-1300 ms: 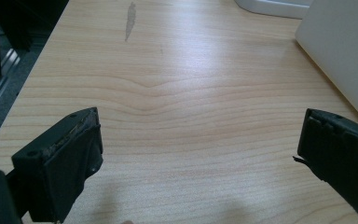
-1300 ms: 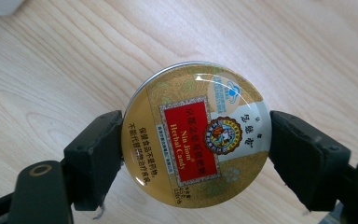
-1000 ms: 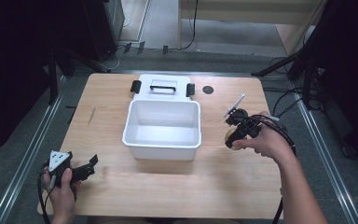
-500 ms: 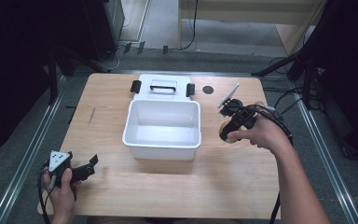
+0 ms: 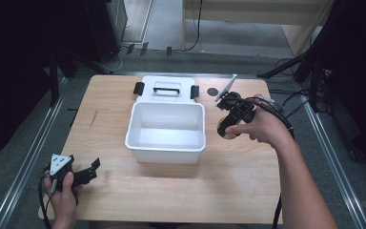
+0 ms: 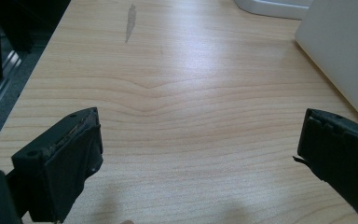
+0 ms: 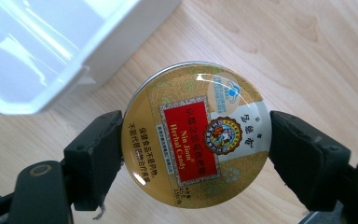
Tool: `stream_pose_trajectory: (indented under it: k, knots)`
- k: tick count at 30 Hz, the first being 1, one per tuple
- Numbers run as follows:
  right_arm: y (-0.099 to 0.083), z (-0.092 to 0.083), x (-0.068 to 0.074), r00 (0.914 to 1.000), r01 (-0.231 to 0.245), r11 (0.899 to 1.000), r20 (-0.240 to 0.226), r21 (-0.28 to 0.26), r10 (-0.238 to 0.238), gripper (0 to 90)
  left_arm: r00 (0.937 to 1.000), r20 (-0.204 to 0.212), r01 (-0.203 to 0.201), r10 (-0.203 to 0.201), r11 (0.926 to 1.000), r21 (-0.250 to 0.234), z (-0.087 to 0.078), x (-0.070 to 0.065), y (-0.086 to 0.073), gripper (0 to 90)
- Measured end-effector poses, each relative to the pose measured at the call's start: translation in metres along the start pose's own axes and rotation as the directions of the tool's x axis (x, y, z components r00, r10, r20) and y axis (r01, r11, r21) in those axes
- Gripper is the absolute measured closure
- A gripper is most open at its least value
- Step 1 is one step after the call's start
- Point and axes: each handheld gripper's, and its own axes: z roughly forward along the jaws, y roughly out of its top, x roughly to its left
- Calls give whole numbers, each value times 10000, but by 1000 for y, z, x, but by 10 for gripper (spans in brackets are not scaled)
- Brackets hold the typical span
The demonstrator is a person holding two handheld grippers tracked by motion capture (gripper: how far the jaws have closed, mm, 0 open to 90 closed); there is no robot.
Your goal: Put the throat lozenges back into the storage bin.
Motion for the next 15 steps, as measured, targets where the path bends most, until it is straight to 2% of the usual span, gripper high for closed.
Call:
stream_pose_trajectory:
  k: [15]
  knots:
    - [29,-18,15,9995,323,9993,66,-166,-322,211,10000,35,-5,5,10000,18,0,0,0,2]
